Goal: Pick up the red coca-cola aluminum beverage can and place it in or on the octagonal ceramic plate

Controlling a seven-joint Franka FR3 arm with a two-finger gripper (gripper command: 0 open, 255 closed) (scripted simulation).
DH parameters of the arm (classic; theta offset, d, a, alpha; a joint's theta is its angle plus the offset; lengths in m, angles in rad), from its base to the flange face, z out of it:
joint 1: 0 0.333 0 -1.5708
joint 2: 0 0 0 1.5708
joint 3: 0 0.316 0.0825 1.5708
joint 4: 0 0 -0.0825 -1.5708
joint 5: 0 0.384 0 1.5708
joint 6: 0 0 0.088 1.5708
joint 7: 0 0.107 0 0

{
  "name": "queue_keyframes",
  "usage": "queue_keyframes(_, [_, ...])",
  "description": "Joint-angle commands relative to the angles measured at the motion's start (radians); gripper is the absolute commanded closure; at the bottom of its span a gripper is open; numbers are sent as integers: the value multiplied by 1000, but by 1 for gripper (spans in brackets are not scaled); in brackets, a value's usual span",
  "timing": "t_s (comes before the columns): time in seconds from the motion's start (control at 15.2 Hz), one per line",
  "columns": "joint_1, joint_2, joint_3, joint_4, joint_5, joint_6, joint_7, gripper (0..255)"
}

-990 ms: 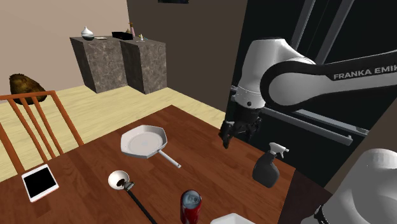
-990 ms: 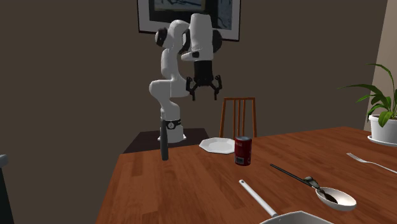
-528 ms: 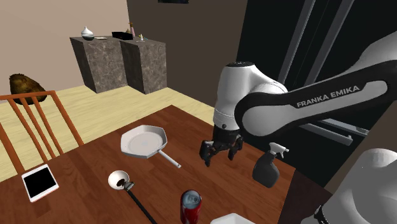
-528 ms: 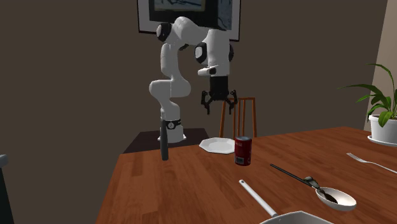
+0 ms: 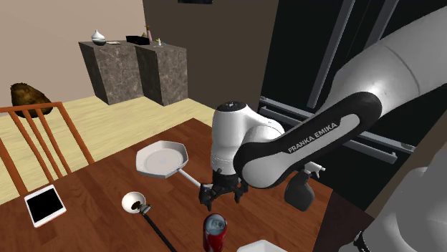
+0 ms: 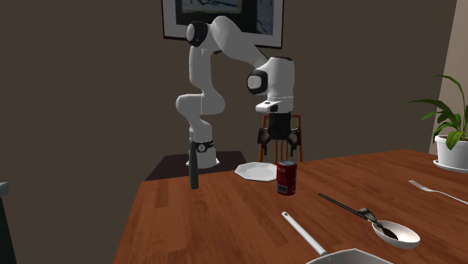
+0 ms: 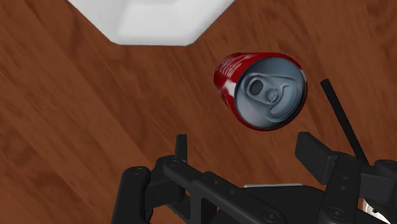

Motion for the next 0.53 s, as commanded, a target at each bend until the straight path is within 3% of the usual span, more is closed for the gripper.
queue_keyframes(0.0, [13, 96, 15, 44, -66, 33, 89, 0])
queue_keyframes(0.46, [48, 220, -6, 64, -161, 114, 178, 0])
